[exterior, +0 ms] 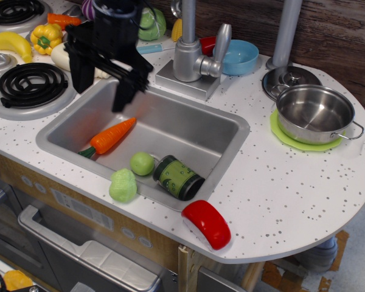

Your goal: Put broccoli in pot or pan

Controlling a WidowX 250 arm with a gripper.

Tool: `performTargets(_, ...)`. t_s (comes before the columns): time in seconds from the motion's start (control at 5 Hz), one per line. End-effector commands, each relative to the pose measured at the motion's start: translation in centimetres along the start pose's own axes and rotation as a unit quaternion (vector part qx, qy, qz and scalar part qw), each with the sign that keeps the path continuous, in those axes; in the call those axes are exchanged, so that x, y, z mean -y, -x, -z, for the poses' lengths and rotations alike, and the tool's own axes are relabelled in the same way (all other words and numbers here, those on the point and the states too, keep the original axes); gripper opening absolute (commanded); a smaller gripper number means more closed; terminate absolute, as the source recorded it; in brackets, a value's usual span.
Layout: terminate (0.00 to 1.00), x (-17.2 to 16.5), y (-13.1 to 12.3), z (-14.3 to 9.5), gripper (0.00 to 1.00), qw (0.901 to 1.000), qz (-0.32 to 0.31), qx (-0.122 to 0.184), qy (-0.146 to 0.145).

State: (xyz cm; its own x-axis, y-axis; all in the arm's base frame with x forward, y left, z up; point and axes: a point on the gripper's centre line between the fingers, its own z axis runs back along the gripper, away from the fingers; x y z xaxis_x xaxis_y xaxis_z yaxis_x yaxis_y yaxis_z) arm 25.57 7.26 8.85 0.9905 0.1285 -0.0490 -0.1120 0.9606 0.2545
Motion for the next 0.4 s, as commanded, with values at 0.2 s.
performTargets(0.2,0.00,3.9,3.0,1.9,1.00,0.9968,-0.047,0.060,0.024)
